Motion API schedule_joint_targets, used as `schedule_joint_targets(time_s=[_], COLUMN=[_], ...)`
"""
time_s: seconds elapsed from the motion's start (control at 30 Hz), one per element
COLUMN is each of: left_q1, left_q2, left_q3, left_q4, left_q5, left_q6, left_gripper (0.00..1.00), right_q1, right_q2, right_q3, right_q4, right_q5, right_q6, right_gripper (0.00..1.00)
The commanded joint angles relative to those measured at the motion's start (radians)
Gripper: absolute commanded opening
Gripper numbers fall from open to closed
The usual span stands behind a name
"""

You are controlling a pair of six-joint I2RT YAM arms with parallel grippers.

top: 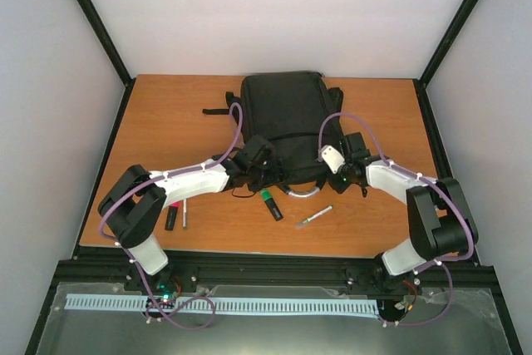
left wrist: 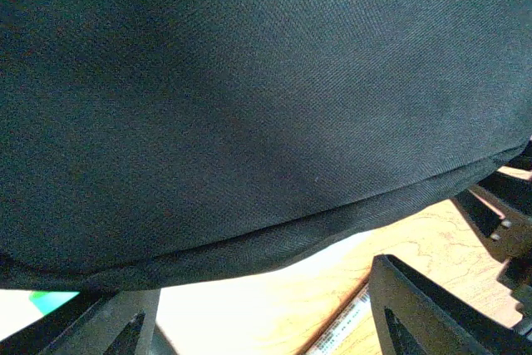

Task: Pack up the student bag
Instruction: Zip the student bag at the center of the board.

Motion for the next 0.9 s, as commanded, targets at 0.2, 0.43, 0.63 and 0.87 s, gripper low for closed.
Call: schedule_joint_targets(time_s=[0.2,0.43,0.63,0.87], left_q1=[-0.003,-0.025,-0.029,-0.029], left_q2=[0.006,-0.009,0.008,0.014], left_q3=[0.036,0.037,0.039,0.039], left_q4=[0.025,0.064,0.063,0.054], left_q5=[0.001,0.002,0.002,0.000], left_q6=[-0.002,0.077,0.069,0.066], left_gripper=[0.70,0.70,0.70,0.70], right_q1=[0.001,-0.089,-0.142,-0.132], right_q2=[-0.086,-0.052,-0.053,-0.159], right_q3=[0.022,0.073,0.049,0.011], right_q4=[-0.041,-0.194,-0.128,-0.052], right_q5=[-0.041,-0.226,-0.202,-0.155], right_q6=[0.009,-0.009,0.007,0.014], right_gripper=[0.03,0.03,0.30,0.24])
